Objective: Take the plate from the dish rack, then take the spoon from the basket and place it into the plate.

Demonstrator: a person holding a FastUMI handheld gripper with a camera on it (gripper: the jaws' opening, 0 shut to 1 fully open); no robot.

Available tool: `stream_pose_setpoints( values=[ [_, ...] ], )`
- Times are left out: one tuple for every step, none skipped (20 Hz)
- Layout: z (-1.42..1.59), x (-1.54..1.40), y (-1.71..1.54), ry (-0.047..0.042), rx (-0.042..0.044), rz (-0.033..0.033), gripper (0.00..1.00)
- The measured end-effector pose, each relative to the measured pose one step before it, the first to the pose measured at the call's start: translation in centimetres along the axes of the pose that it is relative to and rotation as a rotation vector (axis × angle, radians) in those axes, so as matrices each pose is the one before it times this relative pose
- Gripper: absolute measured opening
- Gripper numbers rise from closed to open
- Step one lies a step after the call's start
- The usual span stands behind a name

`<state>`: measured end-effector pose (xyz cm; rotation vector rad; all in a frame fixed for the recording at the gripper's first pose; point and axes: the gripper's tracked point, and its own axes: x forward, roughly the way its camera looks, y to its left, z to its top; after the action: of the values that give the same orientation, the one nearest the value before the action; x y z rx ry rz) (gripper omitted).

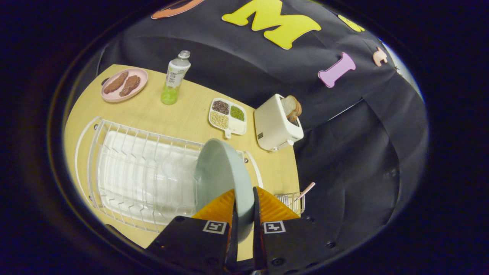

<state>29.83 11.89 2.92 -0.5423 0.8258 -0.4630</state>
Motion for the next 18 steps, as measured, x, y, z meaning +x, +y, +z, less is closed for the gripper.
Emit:
stream_pose_setpoints(
  values=[
    [-0.243, 0.101, -0.356, -0.00438, 0.01794, -0.00417, 0.21],
    [0.006, -0.132, -0.508, -0.01043, 0.02295, -0.00235, 0.21],
    [-0.067, -0.297, -0.349, -0.01224, 0.03325, 0.01636, 0.21],
    [-0.116, -0.011, -0.573, -0.01266, 0.0316, 0.02119, 0.21],
    [-0.23, -0.31, -0.597, -0.00654, 0.04375, 0.02125, 0.21],
    [-0.339, -0.549, -0.546, -0.01189, 0.03444, 0.03133, 0.21],
    [-0.367, -0.633, -0.414, -0.01522, 0.02556, 0.03442, 0.21],
    [-0.709, -1.192, -0.35, -0.0159, 0.02875, 0.041, 0.21],
    [-0.605, -0.871, -0.274, -0.01561, 0.01541, 0.03746, 0.21],
    [-1.183, -0.87, -0.184, -0.01134, 0.02135, 0.05167, 0.21],
    [-1.186, -0.953, 0.127, -0.0053, 0.01643, 0.05415, 0.21],
    [-1.347, -0.848, 0.162, -0.00271, 0.01616, 0.05477, 0.21],
    [-1.328, -0.759, 0.275, -0.00247, 0.01053, 0.04823, 0.21],
    [-1.818, -0.718, 0.266, -0.00554, 0.00849, 0.04813, 0.21],
    [-1.751, -0.781, 0.063, -0.0078, -0.0059, 0.04005, 0.21],
    [-1.749, -0.357, 0.368, -0.01121, 0.00222, 0.03888, 0.21],
    [-1.832, -0.325, 0.375, -0.00884, 0.01518, 0.04812, 0.21],
    [-1.632, -0.103, 0.714, 0.00154, 0.01307, 0.04838, 0.21]
  ],
)
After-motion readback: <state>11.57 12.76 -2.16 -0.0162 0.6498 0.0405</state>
